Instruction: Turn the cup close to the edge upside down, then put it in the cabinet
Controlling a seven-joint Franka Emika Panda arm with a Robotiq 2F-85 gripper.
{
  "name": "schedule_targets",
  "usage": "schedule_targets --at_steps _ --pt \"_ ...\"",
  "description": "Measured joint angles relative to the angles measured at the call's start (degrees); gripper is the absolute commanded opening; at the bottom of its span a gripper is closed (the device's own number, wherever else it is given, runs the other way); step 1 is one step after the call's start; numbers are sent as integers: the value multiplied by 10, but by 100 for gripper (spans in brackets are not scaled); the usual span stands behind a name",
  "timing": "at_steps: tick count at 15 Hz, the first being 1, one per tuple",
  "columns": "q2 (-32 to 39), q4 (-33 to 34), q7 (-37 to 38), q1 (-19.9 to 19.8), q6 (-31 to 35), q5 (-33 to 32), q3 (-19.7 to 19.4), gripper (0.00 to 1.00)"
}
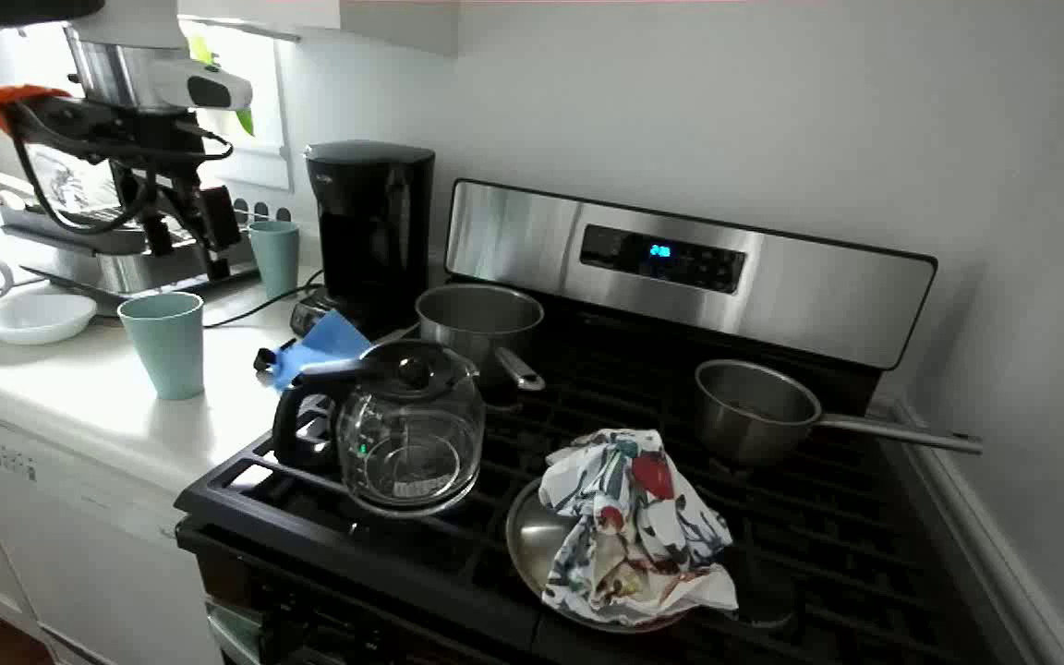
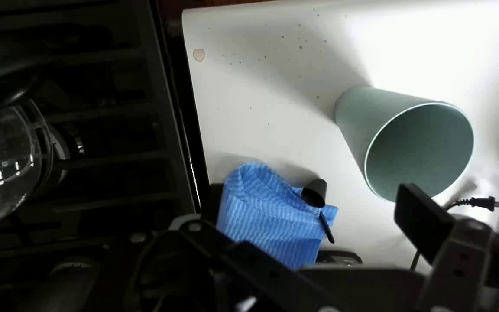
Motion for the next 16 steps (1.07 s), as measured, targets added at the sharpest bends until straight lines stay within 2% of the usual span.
schedule_targets --at_steps 8,16 --pt "5 0 -4 2 -2 0 4 100" --pt "101 13 -28 28 15 -4 42 100"
